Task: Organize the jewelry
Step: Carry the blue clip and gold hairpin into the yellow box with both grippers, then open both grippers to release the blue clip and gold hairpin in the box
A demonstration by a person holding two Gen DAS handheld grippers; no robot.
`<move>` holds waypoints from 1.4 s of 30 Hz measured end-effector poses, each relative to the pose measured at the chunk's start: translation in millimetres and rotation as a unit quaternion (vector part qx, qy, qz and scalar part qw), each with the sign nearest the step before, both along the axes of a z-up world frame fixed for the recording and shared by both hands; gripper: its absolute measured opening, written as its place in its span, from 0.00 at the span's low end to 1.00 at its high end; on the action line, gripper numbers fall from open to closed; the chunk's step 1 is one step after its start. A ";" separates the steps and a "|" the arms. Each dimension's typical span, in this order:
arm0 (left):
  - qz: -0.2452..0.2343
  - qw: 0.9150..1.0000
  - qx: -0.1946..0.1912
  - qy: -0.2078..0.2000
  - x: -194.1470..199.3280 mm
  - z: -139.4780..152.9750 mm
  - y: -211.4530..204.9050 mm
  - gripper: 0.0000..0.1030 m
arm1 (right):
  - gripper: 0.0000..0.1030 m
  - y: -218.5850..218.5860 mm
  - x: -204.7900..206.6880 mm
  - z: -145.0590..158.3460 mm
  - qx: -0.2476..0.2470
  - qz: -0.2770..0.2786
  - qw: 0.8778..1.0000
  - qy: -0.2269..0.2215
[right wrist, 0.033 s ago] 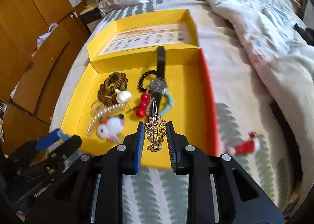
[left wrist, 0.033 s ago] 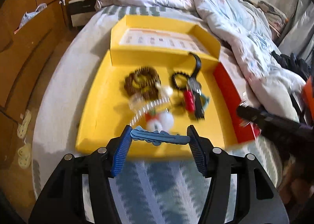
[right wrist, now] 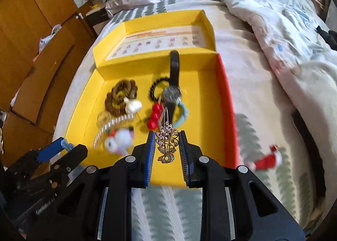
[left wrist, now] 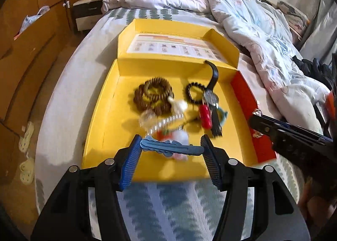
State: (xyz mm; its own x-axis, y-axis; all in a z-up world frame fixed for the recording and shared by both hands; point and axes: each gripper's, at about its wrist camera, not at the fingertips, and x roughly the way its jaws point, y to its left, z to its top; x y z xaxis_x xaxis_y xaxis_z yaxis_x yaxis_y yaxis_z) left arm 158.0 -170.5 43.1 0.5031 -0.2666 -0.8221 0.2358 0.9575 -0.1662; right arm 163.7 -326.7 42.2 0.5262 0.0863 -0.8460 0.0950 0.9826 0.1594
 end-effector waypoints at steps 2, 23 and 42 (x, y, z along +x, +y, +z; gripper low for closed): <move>-0.001 1.000 0.001 0.002 13.9 -5.9 -4.4 0.56 | 0.23 0.0 12.9 -11.0 0.003 0.001 1.000 0.010; 0.009 0.999 0.030 0.033 42.5 -54.2 -5.0 0.56 | 0.26 5.5 50.6 -63.2 -0.013 0.001 0.999 0.041; 0.042 0.995 0.043 -0.083 -21.5 5.4 1.6 0.67 | 0.32 -18.9 9.1 -17.5 0.000 -0.019 1.000 -0.013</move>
